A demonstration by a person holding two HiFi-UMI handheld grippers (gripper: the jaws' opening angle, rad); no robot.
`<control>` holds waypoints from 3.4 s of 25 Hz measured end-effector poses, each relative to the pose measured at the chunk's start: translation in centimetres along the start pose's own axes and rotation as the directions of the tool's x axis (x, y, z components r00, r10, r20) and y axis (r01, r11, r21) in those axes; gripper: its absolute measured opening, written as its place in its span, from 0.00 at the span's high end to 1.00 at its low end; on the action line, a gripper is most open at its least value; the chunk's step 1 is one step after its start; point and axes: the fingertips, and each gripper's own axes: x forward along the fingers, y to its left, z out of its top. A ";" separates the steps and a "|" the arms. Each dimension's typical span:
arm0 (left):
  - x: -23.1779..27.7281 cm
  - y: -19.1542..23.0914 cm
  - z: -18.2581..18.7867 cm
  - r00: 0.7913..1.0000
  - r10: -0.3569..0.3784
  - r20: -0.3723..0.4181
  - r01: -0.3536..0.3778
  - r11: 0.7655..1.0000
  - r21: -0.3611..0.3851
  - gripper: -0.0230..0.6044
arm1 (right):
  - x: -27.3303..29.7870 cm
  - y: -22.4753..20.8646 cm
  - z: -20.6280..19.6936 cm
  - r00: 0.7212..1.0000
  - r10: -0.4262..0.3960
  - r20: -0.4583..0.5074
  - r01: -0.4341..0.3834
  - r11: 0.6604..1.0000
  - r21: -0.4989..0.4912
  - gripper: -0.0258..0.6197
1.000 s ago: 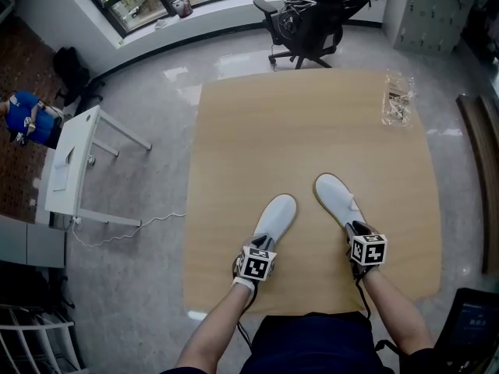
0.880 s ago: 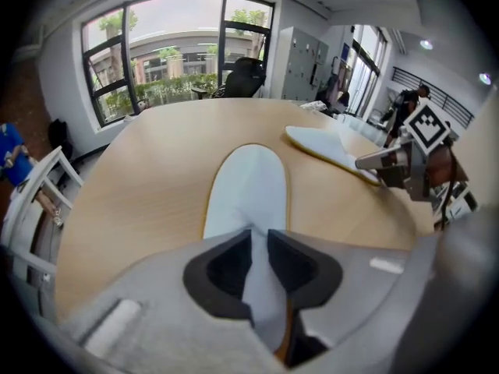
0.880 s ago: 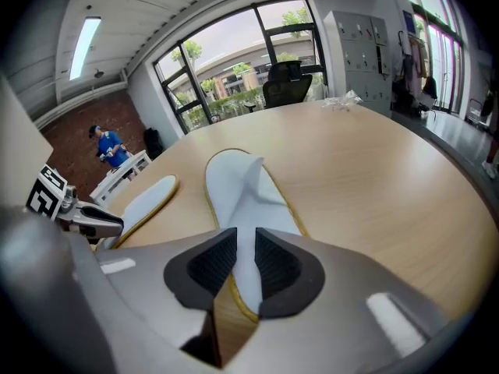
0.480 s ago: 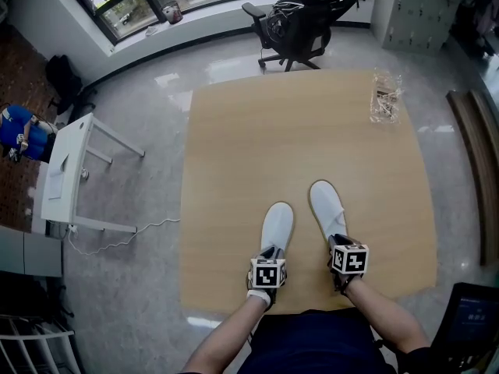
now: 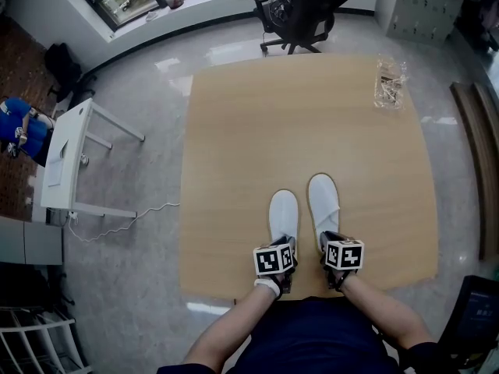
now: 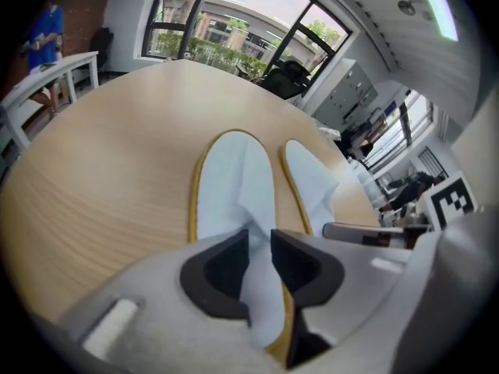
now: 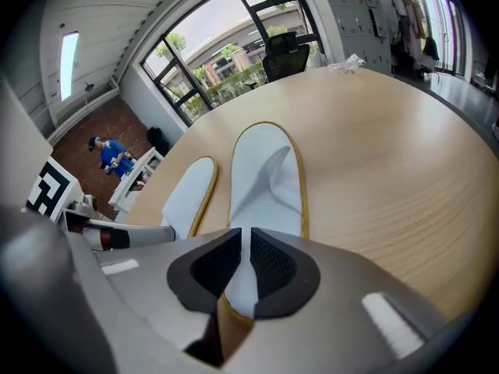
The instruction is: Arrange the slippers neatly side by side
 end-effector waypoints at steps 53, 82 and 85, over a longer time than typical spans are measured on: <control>0.7 1.4 0.2 0.985 0.121 -0.120 0.031 0.563 0.826 0.51 | 0.9 2.3 2.6 0.994 0.022 -0.103 -0.094 0.634 -0.768 0.45; -8.3 -4.4 7.1 0.968 -0.149 0.201 -0.001 0.800 0.600 0.84 | -6.9 4.5 10.5 0.953 0.208 0.222 -0.040 0.810 -0.585 0.60; -12.1 -7.5 9.7 0.918 -0.248 0.309 0.021 0.809 0.588 0.96 | -9.6 6.7 13.2 0.901 0.268 0.342 -0.045 0.840 -0.540 0.78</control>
